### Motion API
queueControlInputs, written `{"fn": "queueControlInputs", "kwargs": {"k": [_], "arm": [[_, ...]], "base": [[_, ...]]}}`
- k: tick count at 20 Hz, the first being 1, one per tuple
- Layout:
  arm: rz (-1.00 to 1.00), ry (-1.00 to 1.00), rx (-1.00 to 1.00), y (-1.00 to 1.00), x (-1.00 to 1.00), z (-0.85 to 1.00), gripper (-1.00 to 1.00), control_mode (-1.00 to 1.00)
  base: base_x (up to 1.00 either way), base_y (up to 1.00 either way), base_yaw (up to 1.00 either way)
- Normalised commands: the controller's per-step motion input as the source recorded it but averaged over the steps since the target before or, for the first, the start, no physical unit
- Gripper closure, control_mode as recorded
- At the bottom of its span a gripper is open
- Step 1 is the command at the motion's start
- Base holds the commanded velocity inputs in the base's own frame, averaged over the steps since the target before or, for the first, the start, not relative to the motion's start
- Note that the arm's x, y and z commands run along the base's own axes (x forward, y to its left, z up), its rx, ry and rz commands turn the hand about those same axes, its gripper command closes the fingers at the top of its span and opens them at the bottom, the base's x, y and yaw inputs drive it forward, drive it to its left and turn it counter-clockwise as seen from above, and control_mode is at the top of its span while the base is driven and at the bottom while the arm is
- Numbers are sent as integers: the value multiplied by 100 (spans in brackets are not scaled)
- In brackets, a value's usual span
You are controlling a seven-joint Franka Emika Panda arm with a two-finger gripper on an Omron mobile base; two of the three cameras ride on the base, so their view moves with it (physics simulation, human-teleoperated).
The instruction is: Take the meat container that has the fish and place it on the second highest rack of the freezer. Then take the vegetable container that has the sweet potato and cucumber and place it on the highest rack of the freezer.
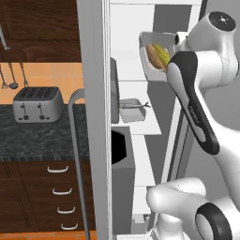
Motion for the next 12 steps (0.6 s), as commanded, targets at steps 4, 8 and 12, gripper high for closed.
{"fn": "queueControlInputs", "kwargs": {"k": [4,8,12], "arm": [[-1,0,-1,-1,92,7,100,-100],[0,0,-5,0,74,-16,100,-100],[0,0,-1,2,71,-1,100,-100]], "base": [[0,0,0],[0,0,0],[0,0,0]]}}
